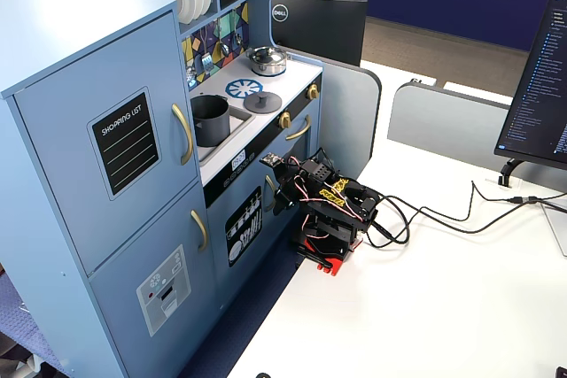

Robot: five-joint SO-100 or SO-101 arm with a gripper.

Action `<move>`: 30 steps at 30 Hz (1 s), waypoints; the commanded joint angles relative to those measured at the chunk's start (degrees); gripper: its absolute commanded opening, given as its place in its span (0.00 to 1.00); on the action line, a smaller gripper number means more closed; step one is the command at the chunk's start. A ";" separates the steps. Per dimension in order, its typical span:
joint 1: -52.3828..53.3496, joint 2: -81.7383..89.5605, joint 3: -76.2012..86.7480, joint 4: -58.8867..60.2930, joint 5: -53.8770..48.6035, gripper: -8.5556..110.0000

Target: Pick up the lid from the counter and put it on the gray recipient

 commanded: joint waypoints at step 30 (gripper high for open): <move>29.44 -18.37 -24.96 -61.96 -4.22 0.07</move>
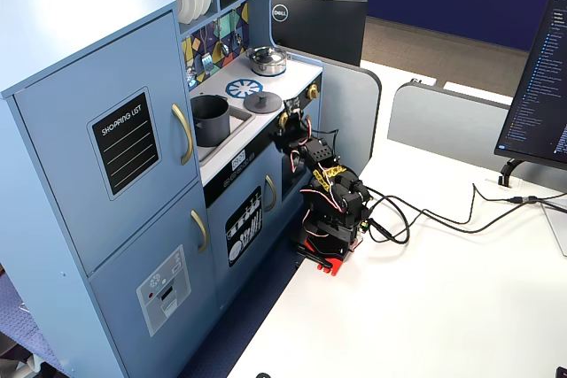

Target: Pick up the lid from the counter and put it on the gray recipient

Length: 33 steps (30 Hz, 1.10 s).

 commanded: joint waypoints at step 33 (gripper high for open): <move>7.82 -40.25 -24.52 -36.74 -3.25 0.34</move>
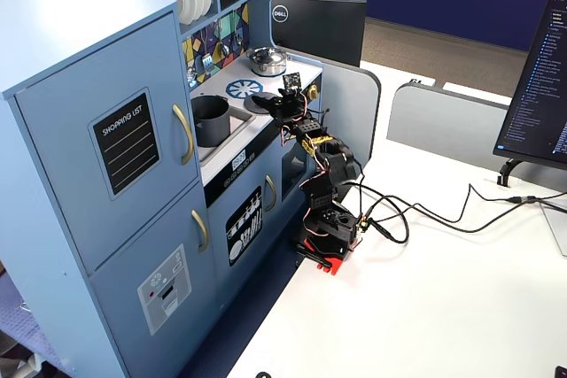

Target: Pick up the lid from the counter and put it on the gray recipient

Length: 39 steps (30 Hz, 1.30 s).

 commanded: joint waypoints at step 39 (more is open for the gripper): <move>-2.90 -21.53 -14.33 -8.35 -2.90 0.07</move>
